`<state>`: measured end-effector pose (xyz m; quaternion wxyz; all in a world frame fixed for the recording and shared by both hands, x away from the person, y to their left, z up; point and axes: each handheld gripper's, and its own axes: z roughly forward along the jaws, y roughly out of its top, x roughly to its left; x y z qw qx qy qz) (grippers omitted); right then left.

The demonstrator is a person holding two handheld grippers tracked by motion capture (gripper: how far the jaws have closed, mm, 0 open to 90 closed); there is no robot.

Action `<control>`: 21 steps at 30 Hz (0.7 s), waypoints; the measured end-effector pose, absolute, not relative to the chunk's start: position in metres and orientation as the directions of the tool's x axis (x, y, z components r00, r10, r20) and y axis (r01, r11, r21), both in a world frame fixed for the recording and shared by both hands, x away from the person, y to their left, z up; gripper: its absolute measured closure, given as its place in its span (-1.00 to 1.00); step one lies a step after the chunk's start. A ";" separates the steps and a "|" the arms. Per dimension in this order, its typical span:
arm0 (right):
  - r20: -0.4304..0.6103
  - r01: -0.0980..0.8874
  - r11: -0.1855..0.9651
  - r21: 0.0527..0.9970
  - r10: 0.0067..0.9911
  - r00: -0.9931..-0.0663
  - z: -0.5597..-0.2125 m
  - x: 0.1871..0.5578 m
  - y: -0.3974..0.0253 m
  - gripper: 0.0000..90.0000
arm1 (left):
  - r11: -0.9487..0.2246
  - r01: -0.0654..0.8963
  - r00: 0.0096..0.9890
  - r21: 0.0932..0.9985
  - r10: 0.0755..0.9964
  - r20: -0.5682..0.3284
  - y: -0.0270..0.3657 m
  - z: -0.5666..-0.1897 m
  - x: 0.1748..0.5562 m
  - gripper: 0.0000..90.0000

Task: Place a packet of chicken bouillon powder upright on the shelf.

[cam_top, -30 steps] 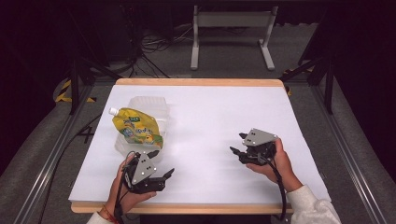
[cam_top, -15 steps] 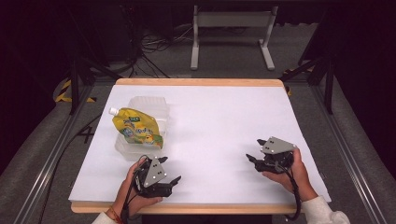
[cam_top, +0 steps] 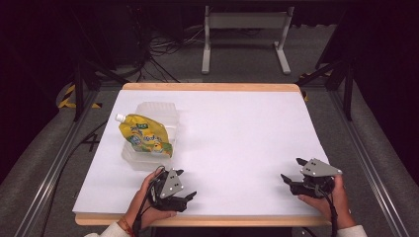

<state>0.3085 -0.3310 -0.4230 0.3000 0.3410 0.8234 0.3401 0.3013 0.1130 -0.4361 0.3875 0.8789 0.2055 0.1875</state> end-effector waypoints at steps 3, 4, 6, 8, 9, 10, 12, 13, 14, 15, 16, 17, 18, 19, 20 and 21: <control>-0.248 0.382 0.508 0.772 0.794 -0.555 -0.427 0.301 -0.341 -0.49 | -0.633 0.212 0.851 0.744 0.493 0.178 0.111 -0.438 0.302 -0.52; -0.248 0.382 0.508 0.772 0.794 -0.555 -0.427 0.301 -0.341 -0.49 | -0.633 0.212 0.851 0.744 0.493 0.178 0.111 -0.438 0.302 -0.53; -0.242 0.399 0.497 0.771 0.807 -0.538 -0.431 0.295 -0.350 -0.50 | -0.637 0.212 0.859 0.741 0.483 0.170 0.110 -0.440 0.303 -0.53; -0.245 0.404 0.490 0.772 0.817 -0.523 -0.432 0.293 -0.352 -0.51 | -0.636 0.215 0.860 0.741 0.483 0.166 0.110 -0.441 0.303 -0.53; -0.237 0.421 0.477 0.771 0.830 -0.505 -0.434 0.290 -0.357 -0.52 | -0.639 0.215 0.862 0.739 0.480 0.164 0.110 -0.441 0.304 -0.54; -0.230 0.423 0.466 0.777 0.836 -0.499 -0.434 0.288 -0.360 -0.52 | -0.637 0.218 0.862 0.740 0.481 0.160 0.111 -0.442 0.304 -0.54; -0.205 0.431 0.442 0.787 0.846 -0.493 -0.435 0.285 -0.365 -0.53 | -0.637 0.217 0.865 0.740 0.477 0.157 0.111 -0.443 0.305 -0.56; -0.194 0.435 0.428 0.792 0.852 -0.486 -0.436 0.284 -0.368 -0.53 | -0.638 0.224 0.866 0.736 0.477 0.149 0.111 -0.443 0.305 -0.56; -0.188 0.436 0.419 0.796 0.857 -0.480 -0.436 0.282 -0.370 -0.54 | -0.638 0.224 0.866 0.736 0.477 0.149 0.111 -0.443 0.305 -0.57; -0.188 0.436 0.419 0.796 0.857 -0.480 -0.436 0.282 -0.370 -0.54 | -0.644 0.217 0.869 0.733 0.469 0.155 0.111 -0.444 0.305 -0.57; -0.185 0.439 0.414 0.797 0.860 -0.475 -0.437 0.280 -0.372 -0.54 | -0.643 0.221 0.869 0.734 0.471 0.151 0.111 -0.445 0.305 -0.57; -0.186 0.440 0.414 0.797 0.861 -0.474 -0.438 0.278 -0.374 -0.55 | -0.642 0.223 0.871 0.734 0.469 0.145 0.110 -0.445 0.305 -0.58; -0.186 0.440 0.414 0.797 0.861 -0.474 -0.438 0.278 -0.374 -0.55 | -0.642 0.223 0.871 0.734 0.469 0.145 0.110 -0.445 0.305 -0.58; -0.187 0.439 0.414 0.798 0.862 -0.472 -0.438 0.276 -0.375 -0.55 | -0.643 0.221 0.872 0.733 0.466 0.146 0.110 -0.445 0.306 -0.58; -0.191 0.438 0.416 0.797 0.862 -0.470 -0.438 0.275 -0.376 -0.55 | -0.642 0.218 0.872 0.735 0.466 0.147 0.110 -0.445 0.306 -0.58; -0.191 0.436 0.413 0.800 0.863 -0.468 -0.438 0.274 -0.376 -0.55 | -0.640 0.216 0.874 0.737 0.463 0.147 0.110 -0.445 0.306 -0.59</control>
